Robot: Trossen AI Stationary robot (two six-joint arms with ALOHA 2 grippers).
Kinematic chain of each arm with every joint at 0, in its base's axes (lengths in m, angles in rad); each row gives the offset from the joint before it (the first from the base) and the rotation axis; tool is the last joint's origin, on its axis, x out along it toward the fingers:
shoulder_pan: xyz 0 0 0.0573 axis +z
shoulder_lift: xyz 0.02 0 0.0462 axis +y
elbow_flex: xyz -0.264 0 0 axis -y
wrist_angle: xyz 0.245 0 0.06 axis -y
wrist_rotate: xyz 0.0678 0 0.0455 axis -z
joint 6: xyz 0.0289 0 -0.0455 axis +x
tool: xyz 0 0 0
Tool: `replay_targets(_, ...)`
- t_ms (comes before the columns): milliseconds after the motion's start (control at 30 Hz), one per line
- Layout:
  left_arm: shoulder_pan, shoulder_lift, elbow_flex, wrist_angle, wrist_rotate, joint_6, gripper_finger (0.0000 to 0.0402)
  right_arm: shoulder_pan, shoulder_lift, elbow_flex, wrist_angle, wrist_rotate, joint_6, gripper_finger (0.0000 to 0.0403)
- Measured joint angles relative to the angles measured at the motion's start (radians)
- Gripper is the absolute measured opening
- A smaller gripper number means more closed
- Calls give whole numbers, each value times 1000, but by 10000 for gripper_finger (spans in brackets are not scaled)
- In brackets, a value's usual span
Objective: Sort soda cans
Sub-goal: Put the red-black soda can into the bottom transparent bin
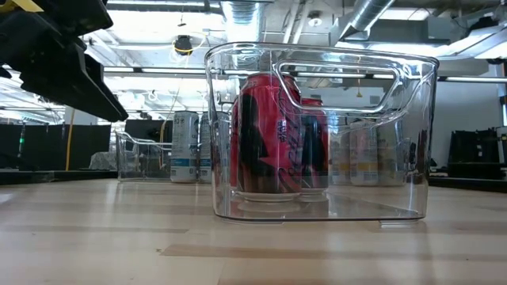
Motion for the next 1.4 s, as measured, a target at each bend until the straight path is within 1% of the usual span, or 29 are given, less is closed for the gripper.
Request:
replay_targets(233,0,0,0,0,0,0,267,12,0,-105,129,-4,-12,400)
replay_targets(367,0,0,0,0,0,-1,267,18,0,-134,187,-6,-12,400)
replay_targets(467,0,0,0,0,0,-2,267,18,0,-142,194,-11,-11,397)
replay_targets(533,0,0,0,1,-3,-2,267,18,0,-144,190,-13,-14,384)
replay_targets(567,0,0,0,1,-5,-2,267,18,0,-144,188,-13,-20,371)
replay_targets(700,0,0,0,1,-7,-3,267,14,-1,-143,186,-15,-41,295)
replay_targets(733,0,0,1,2,-7,-3,267,11,-2,-143,183,-15,-46,286)
replay_targets(867,0,0,1,1,-7,-3,267,4,-1,-133,153,-15,-65,286)
replay_targets(1000,0,0,1,1,-11,-3,267,-15,2,-58,58,21,-121,286)
replay_targets(1167,0,0,1,2,-16,-3,267,-65,1,113,-126,112,-192,286)
replay_targets(1333,0,0,1,2,-16,-1,267,-158,-8,286,-126,229,-313,286)
replay_targets(1400,0,0,1,0,-16,0,267,-212,-11,337,-127,238,-368,286)
